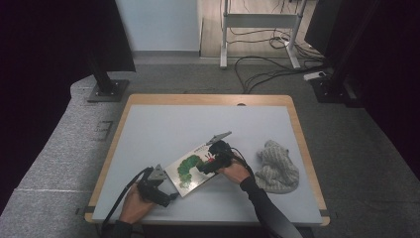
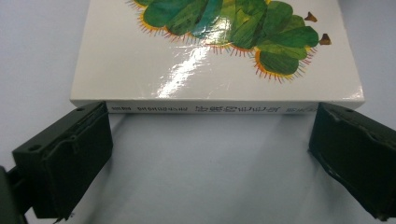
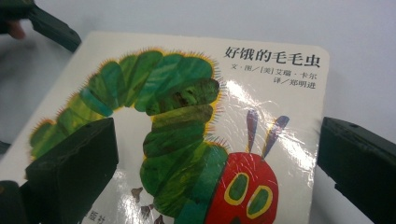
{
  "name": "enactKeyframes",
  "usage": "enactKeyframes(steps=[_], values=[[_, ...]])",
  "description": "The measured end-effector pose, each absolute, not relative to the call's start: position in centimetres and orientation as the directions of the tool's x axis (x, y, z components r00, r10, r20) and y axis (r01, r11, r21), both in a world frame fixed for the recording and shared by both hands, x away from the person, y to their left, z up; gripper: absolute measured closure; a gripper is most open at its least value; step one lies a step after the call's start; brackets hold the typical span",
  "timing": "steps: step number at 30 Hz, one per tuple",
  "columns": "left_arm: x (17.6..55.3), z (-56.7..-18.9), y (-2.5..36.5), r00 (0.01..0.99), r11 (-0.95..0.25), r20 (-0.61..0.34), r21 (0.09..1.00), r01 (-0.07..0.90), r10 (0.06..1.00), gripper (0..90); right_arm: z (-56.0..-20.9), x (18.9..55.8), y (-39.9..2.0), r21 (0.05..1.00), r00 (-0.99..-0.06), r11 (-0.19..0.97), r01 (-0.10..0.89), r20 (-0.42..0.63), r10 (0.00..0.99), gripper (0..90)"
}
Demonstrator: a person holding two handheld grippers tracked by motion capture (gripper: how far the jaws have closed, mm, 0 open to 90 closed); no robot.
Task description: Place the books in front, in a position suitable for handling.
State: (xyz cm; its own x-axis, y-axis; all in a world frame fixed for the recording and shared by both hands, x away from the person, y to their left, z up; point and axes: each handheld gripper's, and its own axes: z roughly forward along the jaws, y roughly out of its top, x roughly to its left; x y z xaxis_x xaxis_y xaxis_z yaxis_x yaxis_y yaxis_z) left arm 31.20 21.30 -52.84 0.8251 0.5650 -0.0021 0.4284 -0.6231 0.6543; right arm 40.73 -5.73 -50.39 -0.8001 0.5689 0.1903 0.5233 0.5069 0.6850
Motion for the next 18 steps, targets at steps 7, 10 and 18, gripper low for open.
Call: enactKeyframes(steps=[7,10,18], values=[[31.2,-52.8,21.3,0.825,-0.623,-0.002,0.654,0.428,0.565,0.0,-49.1,40.0,-6.2,0.713,-0.797,0.469,0.521,0.209,0.567,0.0],[31.2,-52.8,21.3,0.825,-0.623,-0.003,0.654,0.429,0.565,0.0,-48.8,39.5,-6.5,0.715,-0.798,0.464,0.523,0.219,0.561,4.4],[31.2,-52.8,21.3,0.825,-0.623,-0.003,0.654,0.429,0.565,0.0,-48.4,38.6,-5.9,0.702,-0.843,0.515,0.491,0.233,0.486,12.5]])
